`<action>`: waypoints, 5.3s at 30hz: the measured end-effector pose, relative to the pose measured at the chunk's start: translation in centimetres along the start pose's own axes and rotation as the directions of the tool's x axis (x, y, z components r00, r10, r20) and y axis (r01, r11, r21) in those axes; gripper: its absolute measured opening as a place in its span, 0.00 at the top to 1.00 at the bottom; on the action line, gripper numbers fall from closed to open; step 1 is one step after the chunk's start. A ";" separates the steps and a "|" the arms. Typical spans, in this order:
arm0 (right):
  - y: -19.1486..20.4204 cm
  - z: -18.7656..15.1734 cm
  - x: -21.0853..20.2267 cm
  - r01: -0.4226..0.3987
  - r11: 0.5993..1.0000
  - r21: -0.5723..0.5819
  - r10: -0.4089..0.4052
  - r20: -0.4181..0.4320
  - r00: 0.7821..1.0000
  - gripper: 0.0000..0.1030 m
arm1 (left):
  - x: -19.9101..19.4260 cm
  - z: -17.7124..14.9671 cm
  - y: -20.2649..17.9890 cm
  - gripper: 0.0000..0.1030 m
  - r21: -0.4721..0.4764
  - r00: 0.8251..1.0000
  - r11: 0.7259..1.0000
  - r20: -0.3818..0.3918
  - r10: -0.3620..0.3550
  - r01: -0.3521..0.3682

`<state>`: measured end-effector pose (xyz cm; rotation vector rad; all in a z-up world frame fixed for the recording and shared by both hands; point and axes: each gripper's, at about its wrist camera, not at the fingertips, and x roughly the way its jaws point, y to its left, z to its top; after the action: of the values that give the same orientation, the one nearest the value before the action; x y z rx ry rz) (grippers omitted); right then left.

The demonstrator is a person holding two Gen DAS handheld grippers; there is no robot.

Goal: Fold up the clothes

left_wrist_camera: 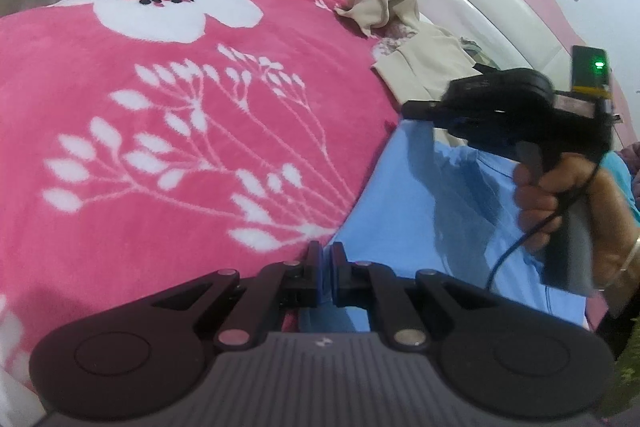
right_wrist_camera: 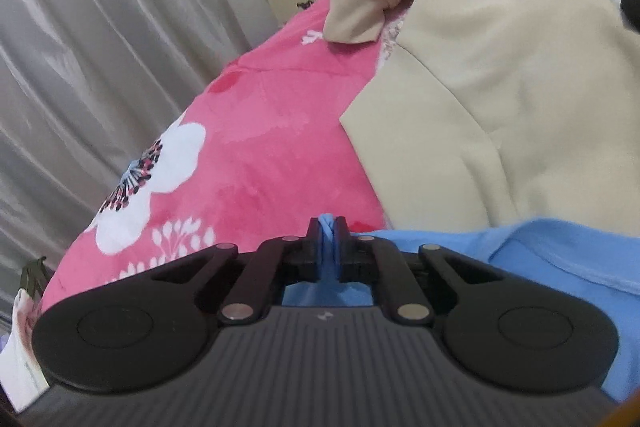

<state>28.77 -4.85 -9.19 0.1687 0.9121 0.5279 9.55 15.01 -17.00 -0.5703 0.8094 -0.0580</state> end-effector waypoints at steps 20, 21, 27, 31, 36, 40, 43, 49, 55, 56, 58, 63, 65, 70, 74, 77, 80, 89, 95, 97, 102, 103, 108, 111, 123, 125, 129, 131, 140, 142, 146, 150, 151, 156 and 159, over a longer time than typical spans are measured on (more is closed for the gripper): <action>-5.6 -0.6 -8.7 -0.080 0.994 0.073 0.076 0.054 0.996 0.90 | -1.2 0.4 -1.2 0.77 0.035 0.998 0.998 0.044 0.053 -0.055; -6.0 -0.7 -9.7 -0.097 0.990 0.100 0.090 0.074 0.993 0.90 | -1.7 0.6 -1.3 0.64 0.023 0.997 0.998 0.057 0.060 -0.062; -8.0 -1.6 -19.5 -0.158 0.978 0.139 0.125 0.217 0.968 0.90 | -7.3 2.2 -3.3 0.54 0.015 0.987 0.998 0.152 0.058 -0.061; -8.6 -3.8 -28.6 -0.152 0.980 0.127 0.110 0.287 0.952 0.90 | -13.4 3.4 -6.4 0.50 0.065 0.975 0.998 0.220 -0.009 -0.006; -7.8 -9.4 -41.4 -0.097 0.991 0.090 0.052 0.408 0.911 0.88 | -22.2 4.2 -11.5 0.50 0.247 0.968 0.969 0.236 -0.083 0.023; -5.9 -15.9 -51.5 -0.045 0.994 0.104 -0.014 0.498 0.867 0.80 | -29.3 3.4 -13.3 0.47 0.341 0.970 0.940 0.237 -0.055 -0.030; -4.7 -20.6 -56.7 -0.047 0.989 0.139 -0.034 0.529 0.848 0.77 | -33.4 2.1 -12.5 0.47 0.356 0.967 0.932 0.255 -0.029 -0.066; -3.9 -26.3 -58.8 -0.355 0.913 0.198 0.188 0.569 0.800 0.75 | -35.6 -2.5 -9.1 0.46 0.327 0.989 0.943 0.149 0.009 -0.058; -2.5 -28.7 -49.4 -0.237 0.935 0.263 0.139 0.342 0.929 0.73 | -29.6 -10.2 -5.0 0.54 0.374 0.986 0.919 -0.053 0.159 -0.128; -2.2 -29.0 -47.3 -0.214 0.938 0.272 0.131 0.293 0.947 0.72 | -28.8 -11.7 -4.3 0.55 0.392 0.979 0.908 -0.072 0.192 -0.149; -1.5 -29.9 -43.6 -0.200 0.936 0.289 0.143 0.207 0.968 0.72 | -27.9 -14.3 -2.9 0.61 0.418 0.967 0.891 -0.097 0.236 -0.176; -0.1 -30.6 -36.8 -0.248 0.905 0.346 0.240 0.067 0.968 0.72 | -26.4 -18.0 -2.6 0.63 0.507 0.967 0.855 -0.145 0.210 -0.110; 0.7 -31.1 -35.6 -0.260 0.900 0.349 0.262 0.041 0.964 0.72 | -25.7 -18.9 -3.1 0.64 0.549 0.968 0.831 -0.151 0.198 -0.084; 1.8 -30.6 -33.8 -0.255 0.903 0.347 0.271 0.005 0.963 0.72 | -23.4 -19.7 -3.4 0.71 0.628 0.953 0.771 -0.155 0.260 -0.108; 1.9 -30.9 -33.3 -0.253 0.901 0.353 0.276 -0.013 0.961 0.72 | -21.2 -20.1 -3.1 0.78 0.650 0.931 0.748 -0.174 0.320 -0.135; 1.7 -31.3 -32.8 -0.246 0.899 0.362 0.275 -0.030 0.961 0.72 | -20.5 -19.7 -2.5 0.83 0.623 0.920 0.766 -0.187 0.344 -0.160; 1.5 -31.5 -32.7 -0.243 0.895 0.373 0.275 -0.034 0.961 0.72 | -20.8 -19.3 -2.1 0.93 0.592 0.921 0.785 -0.176 0.347 -0.182; 1.7 -30.2 -32.5 -0.239 0.909 0.341 0.267 -0.037 0.963 0.72 | -24.4 -18.4 -2.1 0.98 0.465 0.984 0.883 -0.121 0.133 -0.062; 1.4 -30.0 -32.1 -0.235 0.902 0.363 0.263 -0.029 0.964 0.72 | -24.8 -18.5 -3.5 0.98 0.437 0.987 0.889 -0.138 -0.082 0.135; 1.2 -29.9 -31.6 -0.226 0.901 0.371 0.258 -0.040 0.965 0.72 | -24.0 -18.6 -4.1 0.98 0.438 0.983 0.884 -0.147 -0.108 0.162; 0.6 -27.8 -29.0 -0.173 0.908 0.381 0.219 -0.081 0.972 0.72 | -22.2 -18.8 -4.4 0.98 0.413 0.973 0.886 -0.173 -0.152 0.211; 0.6 -26.9 -28.0 -0.171 0.911 0.375 0.218 -0.085 0.972 0.72 | -22.0 -18.9 -4.3 0.98 0.406 0.971 0.887 -0.175 -0.160 0.220; 2.7 -21.6 -21.7 -0.168 0.938 0.303 0.208 -0.102 0.973 0.57 | -21.2 -19.6 -4.2 0.98 0.405 0.958 0.875 -0.213 -0.191 0.264; 5.3 -18.2 -17.6 -0.156 0.963 0.218 0.183 -0.110 0.977 0.55 | -20.9 -20.2 -3.7 0.98 0.397 0.952 0.874 -0.236 -0.196 0.279; 11.6 -9.9 -5.4 0.078 0.989 -0.126 -0.101 -0.189 0.977 0.26 | -19.7 -21.0 -2.3 0.98 0.363 0.932 0.873 -0.282 -0.230 0.325; 11.8 -9.7 -3.7 0.114 0.980 -0.164 -0.150 -0.221 0.964 0.26 | -19.7 -21.0 -2.4 0.98 0.370 0.930 0.868 -0.281 -0.236 0.332; 12.3 -9.9 -1.1 0.148 0.961 -0.236 -0.210 -0.267 0.940 0.24 | -19.7 -21.2 -2.5 0.98 0.375 0.927 0.861 -0.281 -0.247 0.343; 12.5 -10.0 -0.8 0.147 0.954 -0.263 -0.218 -0.266 0.939 0.23 | -19.8 -21.3 -2.6 0.98 0.378 0.925 0.857 -0.281 -0.254 0.350; 9.9 -9.0 -2.7 0.163 0.978 -0.128 -0.190 -0.245 0.951 0.94 | -20.3 -20.8 -3.4 0.98 0.394 0.901 0.819 -0.299 -0.315 0.417; 8.3 -8.6 -3.6 0.120 0.991 -0.053 -0.130 -0.234 0.964 0.94 | -20.4 -20.6 -3.4 0.98 0.394 0.896 0.814 -0.304 -0.324 0.428; 5.7 -8.1 -6.5 0.053 0.997 0.057 -0.043 -0.166 0.985 0.95 | -20.4 -19.8 -3.4 0.98 0.365 0.881 0.812 -0.314 -0.355 0.456; 3.0 -7.3 -9.9 0.013 0.993 0.119 -0.004 -0.082 0.997 0.95 | -20.1 -18.9 -3.9 0.98 0.335 0.863 0.806 -0.324 -0.388 0.488; 2.3 -7.2 -10.8 0.010 0.992 0.126 -0.002 -0.063 0.998 0.95 | -19.9 -18.8 -4.3 0.98 0.330 0.859 0.804 -0.327 -0.395 0.495; -1.3 -6.5 -15.4 0.012 0.991 0.136 -0.013 0.008 1.000 0.95 | -19.0 -18.2 -6.6 0.98 0.338 0.834 0.774 -0.354 -0.423 0.536; -3.8 -6.5 -17.9 0.026 0.990 0.136 -0.031 0.035 0.999 0.95 | -18.2 -18.1 -8.3 0.98 0.345 0.814 0.749 -0.383 -0.437 0.565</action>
<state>16.19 -17.60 -1.81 0.2874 0.9133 0.4347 -14.44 4.37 -10.59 -0.3287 0.8575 -0.8343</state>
